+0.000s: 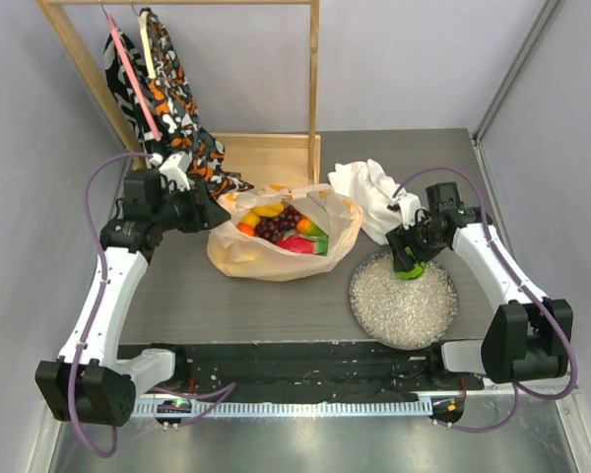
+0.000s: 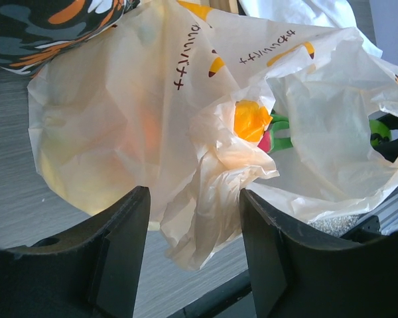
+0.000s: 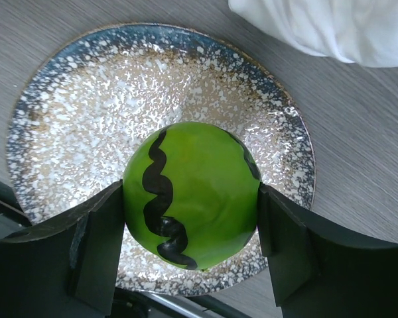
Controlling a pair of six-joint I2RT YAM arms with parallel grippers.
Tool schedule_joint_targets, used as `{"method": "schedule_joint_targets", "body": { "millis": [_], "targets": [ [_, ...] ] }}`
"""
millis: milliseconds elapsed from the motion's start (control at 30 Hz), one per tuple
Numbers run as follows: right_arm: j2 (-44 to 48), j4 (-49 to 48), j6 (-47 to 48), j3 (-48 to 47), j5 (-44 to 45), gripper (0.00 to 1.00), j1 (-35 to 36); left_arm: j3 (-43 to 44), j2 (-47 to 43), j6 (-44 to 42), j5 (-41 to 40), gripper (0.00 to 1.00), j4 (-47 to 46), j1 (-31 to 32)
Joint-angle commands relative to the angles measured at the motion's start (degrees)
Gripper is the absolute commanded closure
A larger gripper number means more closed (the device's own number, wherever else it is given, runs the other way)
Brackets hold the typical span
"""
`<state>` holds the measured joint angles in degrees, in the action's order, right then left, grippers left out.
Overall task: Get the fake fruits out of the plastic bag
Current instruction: Place the fake fruit on the plate, then adjust the plastic bag at the center of the board.
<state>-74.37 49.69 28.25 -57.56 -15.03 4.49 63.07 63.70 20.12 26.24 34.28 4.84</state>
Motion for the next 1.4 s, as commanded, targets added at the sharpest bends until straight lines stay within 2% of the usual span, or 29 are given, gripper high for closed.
{"method": "schedule_joint_targets", "body": {
  "millis": [0, 100, 133, 200, 233, 267, 333, 367, 400, 467, 533, 600, 700, 767, 867, 933, 1067, 1200, 1267, 1367],
  "targets": [
    [-2.09, -6.62, 1.99, 2.62, 1.58, 0.58, 0.08, -0.14, -0.68, 0.27, 1.09, 0.4, -2.29, -0.71],
    [-2.8, -7.68, 1.55, 3.33, 0.62, 0.53, 0.08, 0.39, -0.51, -0.08, 1.27, 0.39, -2.11, -0.8],
    [-1.84, -7.77, 1.28, 3.16, 0.18, 0.43, 0.08, 0.39, -0.33, -0.17, 1.18, 0.39, -2.03, -0.89],
    [0.09, -7.86, 0.58, 1.76, -0.18, 0.31, 0.08, 0.3, -0.25, -0.34, 1.53, 0.39, -2.11, -0.97],
    [1.06, -7.25, 0.32, 0.62, -2.01, 0.18, 0.17, 0.13, -0.16, -0.43, 1.97, 0.38, -2.11, -1.06],
    [3.59, -4.72, 0.66, -0.78, -3.33, 0.15, 0.08, -0.05, -0.24, -0.43, 2.15, 0.38, -2.03, -0.97],
    [5.71, -1.19, 1.02, -7.8, -9.54, 0.09, 0.17, -0.57, -0.16, -0.52, 2.76, 0.38, -2.03, -0.97],
    [6.94, 1.61, 0.76, -10.88, -12.19, 0.01, 0.08, -0.84, -0.16, -0.61, 2.85, 0.37, -2.03, -0.97],
    [7.22, 2.16, 0.14, -16.91, -15.26, 0.0, 0.17, -1.02, -0.16, -0.69, 3.11, 0.37, -1.94, -0.97],
    [6.52, 0.59, -5.03, -22.31, -19.58, 0.0, 1.56, -1.54, -0.07, -1.22, 3.47, 0.37, -1.68, -0.97],
    [1.96, 1.54, -7.32, -29.69, -19.95, 0.0, 3.58, -2.07, -0.07, -1.49, 3.47, 0.37, -1.68, -0.97],
    [-3.47, 8.03, -5.06, -34.35, -20.83, 0.05, 5.79, -2.25, 0.19, -1.66, 3.47, 0.37, -1.68, -0.97],
    [-4.56, 10.78, -3.47, -33.15, -21.44, 0.09, 5.97, -1.99, 0.19, -2.01, 3.29, 0.37, -1.76, -0.97],
    [-3.16, 5.2, -4.86, -32.53, -23.2, 0.09, 6.32, -1.63, 0.11, -2.28, 3.03, 0.37, -1.59, -1.06],
    [-2.79, -4.47, -9.52, -32.7, -22.42, 0.1, 12.18, -1.46, -0.16, -2.98, 3.03, 0.36, -0.71, -1.06],
    [-6.29, -7.58, -11.46, -34.72, -21.19, 0.14, 18.77, -2.42, -0.77, -2.81, 3.12, 0.36, -0.36, -1.24],
    [-13.49, -14.43, -13.66, -37.01, -19.87, 0.25, 26.96, -4.79, -2.44, -2.37, 3.29, 0.36, 0.52, -1.41],
    [-20.28, -18.04, -12.87, -31.68, -13.56, 0.37, 31.89, -6.29, -3.85, -2.63, 3.55, 0.38, 1.4, -1.76],
    [-22.21, -18.49, -10.86, -28.06, -7.6, 0.39, 33.64, -6.82, -4.37, -2.98, 4.26, 0.37, 2.1, -1.85],
    [-20.39, -16.05, -9.36, -19.11, -6.68, 0.42, 36.36, -7.08, -5.6, -3.77, 3.82, 0.37, 2.54, -1.94]
  ]
}}
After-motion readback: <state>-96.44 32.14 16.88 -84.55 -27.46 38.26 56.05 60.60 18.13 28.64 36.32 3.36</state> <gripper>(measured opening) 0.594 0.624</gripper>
